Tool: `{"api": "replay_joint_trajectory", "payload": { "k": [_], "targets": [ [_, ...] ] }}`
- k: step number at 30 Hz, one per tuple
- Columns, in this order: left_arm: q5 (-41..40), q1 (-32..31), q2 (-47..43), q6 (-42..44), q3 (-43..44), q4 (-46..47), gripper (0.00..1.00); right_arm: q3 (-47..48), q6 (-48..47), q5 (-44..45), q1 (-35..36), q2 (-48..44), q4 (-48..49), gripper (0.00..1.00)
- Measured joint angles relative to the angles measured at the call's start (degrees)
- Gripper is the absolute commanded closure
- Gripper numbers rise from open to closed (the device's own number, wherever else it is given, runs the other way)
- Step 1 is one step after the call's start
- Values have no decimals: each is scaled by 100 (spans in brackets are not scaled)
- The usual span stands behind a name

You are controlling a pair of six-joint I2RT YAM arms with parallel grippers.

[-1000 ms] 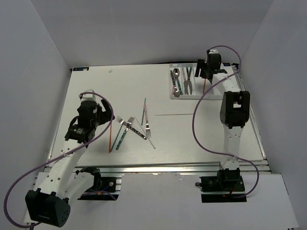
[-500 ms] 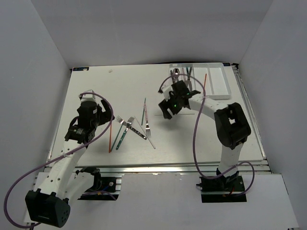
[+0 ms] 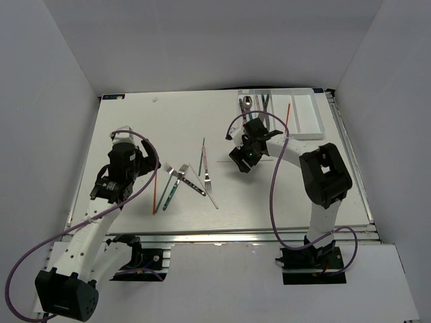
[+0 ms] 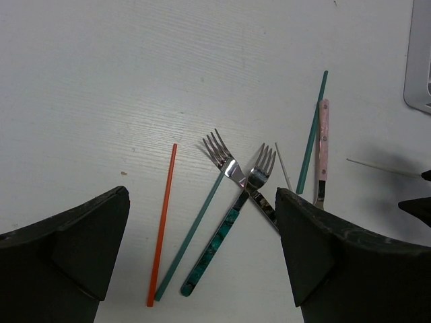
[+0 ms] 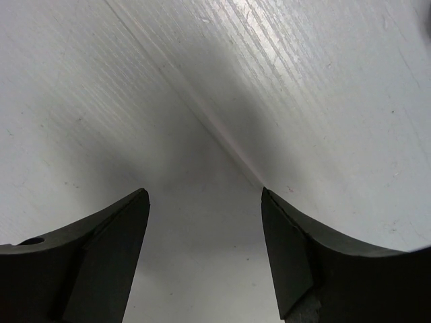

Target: Sort the eating utensils into containers

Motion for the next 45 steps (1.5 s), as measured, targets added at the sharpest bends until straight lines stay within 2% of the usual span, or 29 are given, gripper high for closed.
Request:
{"api": "replay_joint_trajectory", "payload": {
  "k": [8, 11, 12, 14, 16, 23, 28, 33, 38, 41, 45],
  "targets": [
    [44, 0, 2, 0, -2, 20, 2, 332, -299, 162, -52, 304, -66, 36],
    [48, 0, 2, 0, -2, 37, 2, 446, -337, 11, -105, 424, -81, 48],
    [52, 0, 2, 0, -2, 37, 2, 452, -337, -52, -118, 433, -87, 61],
    [61, 0, 4, 0, -2, 37, 2, 455, -343, -140, -120, 444, -103, 78],
    [63, 0, 11, 0, -2, 37, 2, 452, -339, -184, -111, 444, -118, 100],
    [59, 0, 13, -2, -2, 37, 2, 302, -291, 203, 221, 339, 35, 100],
    [24, 0, 13, -2, -2, 37, 2, -216, 76, 280, 503, -48, 382, 100],
    [-24, 0, 13, -2, -2, 37, 2, -404, 1047, 490, 103, -743, 745, 100],
    [-55, 0, 13, -2, -2, 37, 2, 586, 2411, 798, -1200, -651, 1067, 100],
    [-57, 0, 13, -2, -2, 37, 2, 1757, 2833, 1139, -1792, 39, 1003, 100],
    [-57, 0, 61, 0, -2, 37, 2, 3742, 2990, 1486, -2044, 1497, 782, 100]
  ]
}}
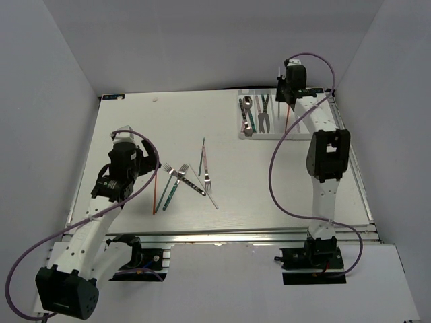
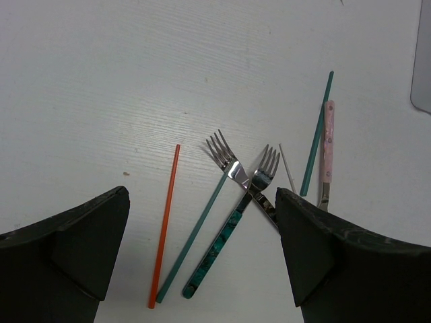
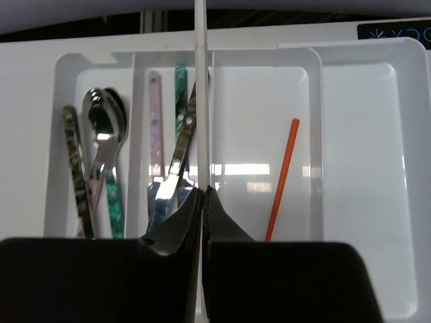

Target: Sort the eating utensils into containers

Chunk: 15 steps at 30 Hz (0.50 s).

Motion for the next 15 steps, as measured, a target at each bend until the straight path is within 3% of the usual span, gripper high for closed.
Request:
{"api": "replay_joint_trajectory", "payload": {
  "k": [4, 8, 10, 13, 14, 15],
  "targets": [
    [-2, 0, 125, 2, 0, 0, 2, 1268, 35, 136, -94, 1145, -256, 100],
    [-4, 0, 243, 20, 0, -2, 2, 1486, 129, 46, -225, 1593, -354, 100],
    [-4, 0, 267, 22, 0, -2, 2, 1486, 149, -7, -315, 1657, -422, 87],
    [4, 0, 256, 17, 0, 2, 2, 1390, 186, -74, -415, 1606, -402, 58],
    [35, 0, 240, 13, 0, 13, 2, 1283, 190, -90, -448, 1547, -356, 30],
    [98, 0, 210, -7, -2, 44, 2, 1176, 234, -107, -468, 1475, -341, 17]
  ]
}}
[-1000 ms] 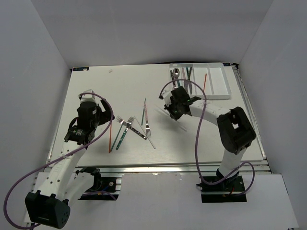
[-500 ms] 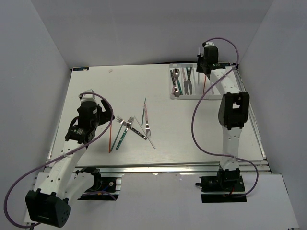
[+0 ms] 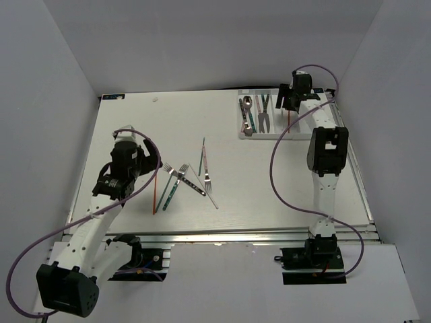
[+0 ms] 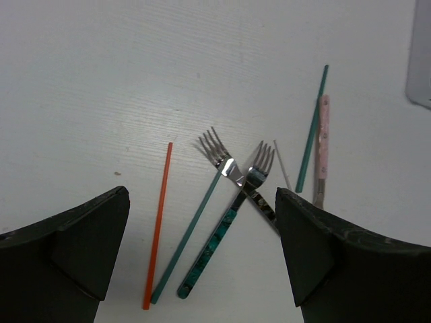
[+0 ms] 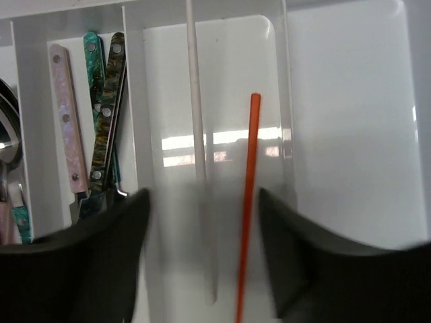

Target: Sort the eating utensils into containers

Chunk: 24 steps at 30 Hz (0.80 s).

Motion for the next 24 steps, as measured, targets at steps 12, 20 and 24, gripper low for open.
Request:
{"api": "replay_joint_trajectory", "payload": {
  "k": [12, 20, 24],
  "targets": [
    [-374, -1180, 848, -704, 610, 251, 2, -2809, 323, -9, 295, -2942, 136, 11],
    [-1867, -2280, 2262, -973, 1320, -184, 12, -6463, 1023, -686, 754, -5414, 1182, 11],
    [-2238, -2022, 2203, -1034, 1071, -389, 18, -7230, 1130, -992, 807, -5460, 1187, 11]
  ]
}}
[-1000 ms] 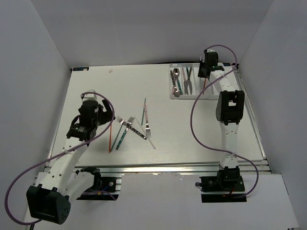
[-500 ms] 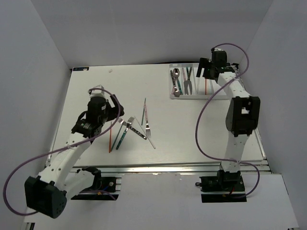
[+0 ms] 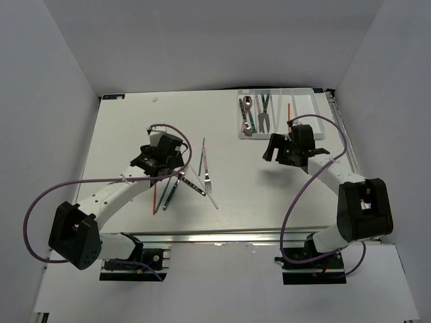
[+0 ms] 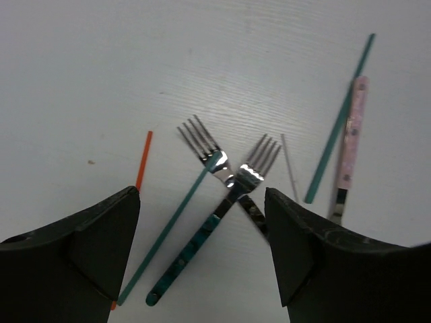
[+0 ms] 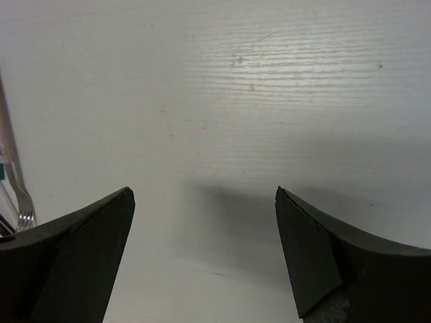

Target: Sort the eating utensils into containers

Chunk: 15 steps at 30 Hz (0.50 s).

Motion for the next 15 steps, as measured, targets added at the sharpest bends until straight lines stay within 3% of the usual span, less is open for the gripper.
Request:
{"api": "replay_joint_trajectory", "payload": {
  "k": [3, 9, 15],
  "targets": [
    [63, 424, -22, -24, -232, -63, 18, -44, 4, -164, 66, 2, 46, 11],
    [693, 1491, 4, -28, -693, -133, 32, -39, 28, -216, 302, -4, 208, 11],
    [1274, 1648, 227, -170, -984, -168, 37, -79, 107, -76, 409, -297, 249, 11]
  ]
}}
